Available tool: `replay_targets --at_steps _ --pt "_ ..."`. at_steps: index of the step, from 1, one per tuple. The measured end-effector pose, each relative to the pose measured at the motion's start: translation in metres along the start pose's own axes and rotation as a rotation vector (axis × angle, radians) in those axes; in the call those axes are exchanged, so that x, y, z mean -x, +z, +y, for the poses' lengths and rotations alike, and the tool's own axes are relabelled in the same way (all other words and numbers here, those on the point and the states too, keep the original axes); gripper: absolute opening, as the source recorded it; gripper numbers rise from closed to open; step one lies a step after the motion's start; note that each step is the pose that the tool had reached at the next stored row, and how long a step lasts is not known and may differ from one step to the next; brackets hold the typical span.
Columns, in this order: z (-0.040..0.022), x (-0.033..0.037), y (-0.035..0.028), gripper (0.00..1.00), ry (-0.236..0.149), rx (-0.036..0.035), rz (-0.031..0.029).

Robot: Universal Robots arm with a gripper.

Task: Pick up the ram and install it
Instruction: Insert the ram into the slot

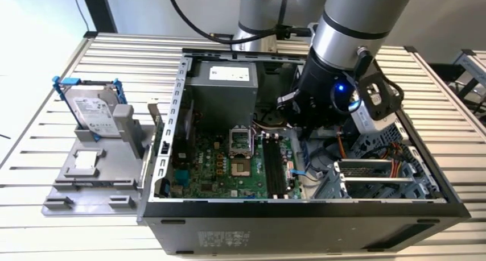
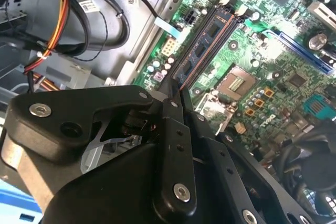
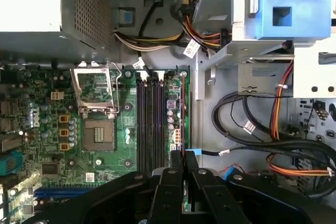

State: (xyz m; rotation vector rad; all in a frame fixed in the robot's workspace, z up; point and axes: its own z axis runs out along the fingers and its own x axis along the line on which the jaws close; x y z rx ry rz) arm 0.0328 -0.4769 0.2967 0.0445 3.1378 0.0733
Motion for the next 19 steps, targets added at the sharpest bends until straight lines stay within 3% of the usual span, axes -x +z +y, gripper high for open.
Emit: replay_targets --at_steps 7,19 --pt "0.0030 -0.0037 0.0127 0.00 0.000 0.0001 -0.0005" --pt "0.0020 -0.0075 0.0347 0.00 -0.025 0.0001 0.0007"
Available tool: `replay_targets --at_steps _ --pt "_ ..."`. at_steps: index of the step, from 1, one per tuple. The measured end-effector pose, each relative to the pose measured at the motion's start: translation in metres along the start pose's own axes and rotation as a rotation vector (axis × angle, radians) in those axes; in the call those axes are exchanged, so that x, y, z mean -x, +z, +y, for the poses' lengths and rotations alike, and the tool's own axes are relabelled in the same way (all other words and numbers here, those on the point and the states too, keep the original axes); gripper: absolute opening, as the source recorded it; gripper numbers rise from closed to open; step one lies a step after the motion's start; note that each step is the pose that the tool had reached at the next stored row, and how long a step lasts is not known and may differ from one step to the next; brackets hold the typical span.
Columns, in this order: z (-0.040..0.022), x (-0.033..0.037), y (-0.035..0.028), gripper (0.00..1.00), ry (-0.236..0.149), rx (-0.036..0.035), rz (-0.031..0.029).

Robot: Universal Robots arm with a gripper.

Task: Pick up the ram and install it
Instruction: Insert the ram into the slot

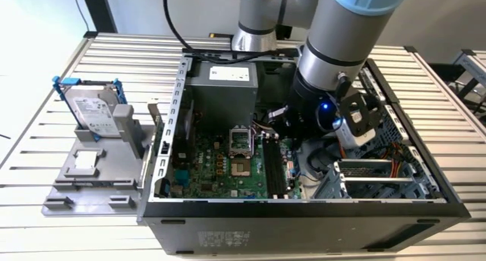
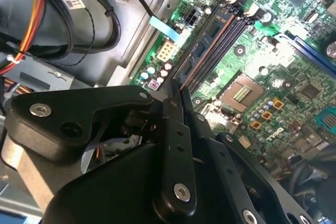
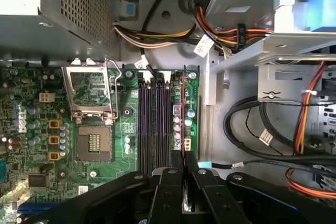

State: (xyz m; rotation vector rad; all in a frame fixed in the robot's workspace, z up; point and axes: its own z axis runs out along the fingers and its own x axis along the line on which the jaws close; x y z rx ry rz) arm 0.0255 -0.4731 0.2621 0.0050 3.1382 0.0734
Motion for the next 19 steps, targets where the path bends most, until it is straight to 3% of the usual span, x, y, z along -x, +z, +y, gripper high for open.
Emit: replay_targets --at_steps 5,19 --pt "-0.0005 -0.0036 0.0089 0.00 -0.007 -0.0002 0.0003" --pt "-0.0042 -0.0038 0.0316 0.00 -0.014 -0.0006 0.0007"
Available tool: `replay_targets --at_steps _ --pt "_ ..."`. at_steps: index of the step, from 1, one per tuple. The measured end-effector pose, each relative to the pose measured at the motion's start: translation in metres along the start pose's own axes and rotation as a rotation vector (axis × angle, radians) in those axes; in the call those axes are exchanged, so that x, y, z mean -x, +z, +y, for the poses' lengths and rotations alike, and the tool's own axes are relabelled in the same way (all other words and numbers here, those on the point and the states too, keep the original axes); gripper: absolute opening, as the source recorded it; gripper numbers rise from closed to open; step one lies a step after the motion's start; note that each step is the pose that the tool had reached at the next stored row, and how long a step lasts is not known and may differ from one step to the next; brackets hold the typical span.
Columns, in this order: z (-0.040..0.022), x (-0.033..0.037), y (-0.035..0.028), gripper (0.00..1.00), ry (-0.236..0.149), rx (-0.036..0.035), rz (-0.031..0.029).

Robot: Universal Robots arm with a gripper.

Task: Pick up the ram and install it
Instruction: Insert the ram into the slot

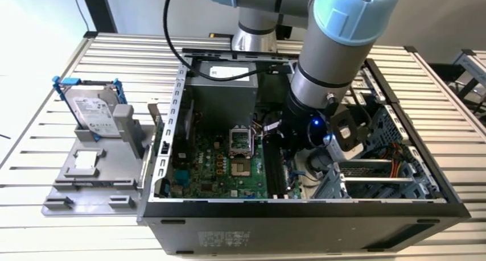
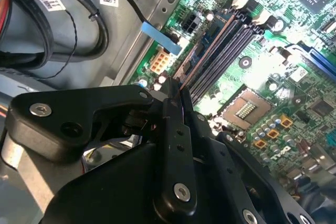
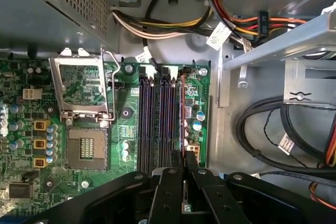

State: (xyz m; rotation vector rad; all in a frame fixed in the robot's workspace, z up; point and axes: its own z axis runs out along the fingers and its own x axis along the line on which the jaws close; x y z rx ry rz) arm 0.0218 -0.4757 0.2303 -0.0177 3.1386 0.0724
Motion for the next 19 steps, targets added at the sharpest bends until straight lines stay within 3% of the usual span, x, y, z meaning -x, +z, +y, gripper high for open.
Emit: replay_targets --at_steps 16,19 --pt "-0.0034 -0.0041 0.0026 0.00 -0.019 -0.0024 0.0009" --pt "-0.0033 -0.0040 0.0058 0.00 -0.019 -0.0028 0.0009"
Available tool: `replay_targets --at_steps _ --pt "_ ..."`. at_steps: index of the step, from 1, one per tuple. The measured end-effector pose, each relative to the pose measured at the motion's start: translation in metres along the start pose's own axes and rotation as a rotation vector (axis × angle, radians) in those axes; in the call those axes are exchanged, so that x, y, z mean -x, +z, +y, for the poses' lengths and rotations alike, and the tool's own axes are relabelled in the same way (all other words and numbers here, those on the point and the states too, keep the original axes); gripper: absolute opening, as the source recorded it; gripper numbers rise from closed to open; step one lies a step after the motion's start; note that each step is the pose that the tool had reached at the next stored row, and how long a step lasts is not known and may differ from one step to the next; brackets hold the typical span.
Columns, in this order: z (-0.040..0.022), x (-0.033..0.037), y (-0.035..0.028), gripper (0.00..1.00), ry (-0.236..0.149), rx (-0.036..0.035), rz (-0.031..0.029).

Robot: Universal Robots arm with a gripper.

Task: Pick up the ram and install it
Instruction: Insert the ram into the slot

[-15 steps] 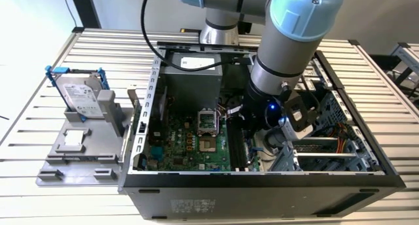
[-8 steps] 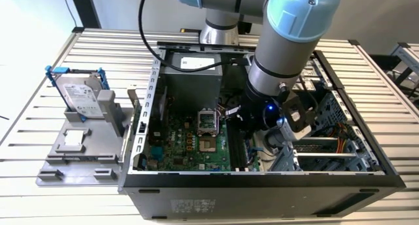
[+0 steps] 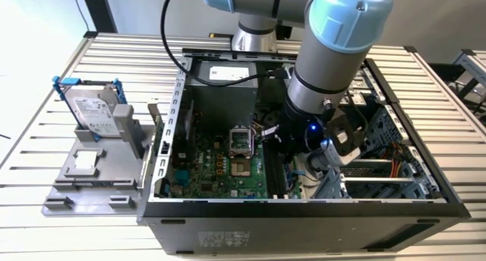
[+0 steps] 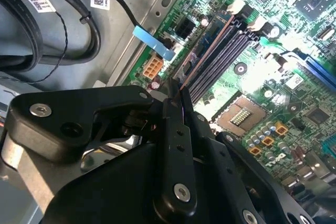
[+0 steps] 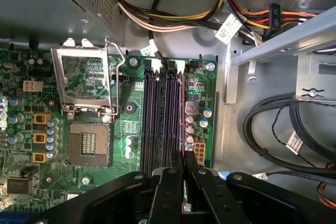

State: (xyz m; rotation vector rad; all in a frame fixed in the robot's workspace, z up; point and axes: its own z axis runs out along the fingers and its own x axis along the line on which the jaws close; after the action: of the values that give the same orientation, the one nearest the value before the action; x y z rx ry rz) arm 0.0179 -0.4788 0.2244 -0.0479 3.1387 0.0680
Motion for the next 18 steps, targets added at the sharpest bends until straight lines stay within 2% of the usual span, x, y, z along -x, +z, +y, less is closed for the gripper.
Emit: replay_targets --at_steps 8,18 --pt "0.0013 0.0002 0.0042 0.00 0.000 -0.0037 0.0002" --pt "0.0013 0.0023 0.0046 0.00 0.007 -0.0058 0.0020"
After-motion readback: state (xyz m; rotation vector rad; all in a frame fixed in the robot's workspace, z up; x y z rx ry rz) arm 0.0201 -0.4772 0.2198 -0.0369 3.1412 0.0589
